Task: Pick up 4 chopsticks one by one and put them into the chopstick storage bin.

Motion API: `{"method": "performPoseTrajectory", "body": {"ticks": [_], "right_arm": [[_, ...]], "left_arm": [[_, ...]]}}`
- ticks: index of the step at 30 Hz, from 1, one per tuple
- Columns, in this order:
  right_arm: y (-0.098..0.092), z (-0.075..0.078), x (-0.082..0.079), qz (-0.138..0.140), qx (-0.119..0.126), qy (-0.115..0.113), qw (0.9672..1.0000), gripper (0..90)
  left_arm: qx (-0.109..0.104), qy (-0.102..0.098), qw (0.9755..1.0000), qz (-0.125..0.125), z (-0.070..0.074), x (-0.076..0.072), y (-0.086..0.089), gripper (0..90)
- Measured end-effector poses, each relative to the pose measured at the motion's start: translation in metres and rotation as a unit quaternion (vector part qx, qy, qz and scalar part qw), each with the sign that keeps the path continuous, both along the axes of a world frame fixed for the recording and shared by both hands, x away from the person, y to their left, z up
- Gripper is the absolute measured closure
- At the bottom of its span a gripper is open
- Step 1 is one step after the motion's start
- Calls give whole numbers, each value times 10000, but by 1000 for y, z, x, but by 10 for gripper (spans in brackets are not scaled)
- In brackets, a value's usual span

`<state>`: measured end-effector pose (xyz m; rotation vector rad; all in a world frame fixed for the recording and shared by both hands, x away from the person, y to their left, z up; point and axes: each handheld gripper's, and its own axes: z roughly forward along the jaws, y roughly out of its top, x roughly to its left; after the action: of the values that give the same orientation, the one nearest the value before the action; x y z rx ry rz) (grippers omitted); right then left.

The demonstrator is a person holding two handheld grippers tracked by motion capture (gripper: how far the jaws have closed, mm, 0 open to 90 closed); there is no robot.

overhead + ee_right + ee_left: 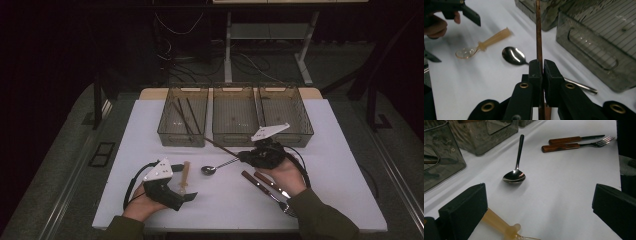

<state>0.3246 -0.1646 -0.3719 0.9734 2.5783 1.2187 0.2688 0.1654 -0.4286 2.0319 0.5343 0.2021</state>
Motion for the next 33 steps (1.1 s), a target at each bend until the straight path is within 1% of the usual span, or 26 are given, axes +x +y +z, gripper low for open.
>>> {"method": "performPoseTrajectory", "body": {"ticks": [6,7,8,12,14,16,18,21,22,24,25,26,29,33], "right_arm": [[8,9,16,-102,10,66,9999,851],[9,10,19,-118,6,44,9999,852],[10,11,21,-155,-17,73,9999,852],[16,16,31,-256,-51,53,9996,852],[19,19,37,-284,-67,-3,9996,852],[22,23,41,-332,-75,3,9994,851],[27,25,47,-346,-92,-44,9993,852],[35,29,55,-388,-103,-47,9992,852],[39,31,57,-415,-97,-13,9991,851],[46,33,63,-441,-128,-39,9989,851],[49,33,67,-426,-172,-88,9989,851],[53,35,70,-456,-176,-57,9988,852],[64,37,79,-492,-237,-96,9985,851],[77,40,90,-534,-242,-90,9982,852]], "left_arm": [[-7,-32,10000,7,1,0,1,0],[-19,-17,10000,24,1,0,1,0],[-28,-7,10000,27,1,0,1,0],[-56,6,10000,15,0,0,0,0],[-56,6,10000,14,1,-1,0,0],[-39,-3,10000,5,1,0,0,0],[-57,0,10000,11,0,0,0,0],[-61,9,10000,6,1,0,0,0],[-50,14,10000,-8,1,0,0,0],[-62,-1,10000,-4,1,0,0,0],[-67,-1,10000,-5,1,0,0,0],[-64,9,10000,-7,1,0,0,0],[-80,-8,10000,-7,1,0,0,0],[-107,-1,9999,-23,1,0,0,0]]}}
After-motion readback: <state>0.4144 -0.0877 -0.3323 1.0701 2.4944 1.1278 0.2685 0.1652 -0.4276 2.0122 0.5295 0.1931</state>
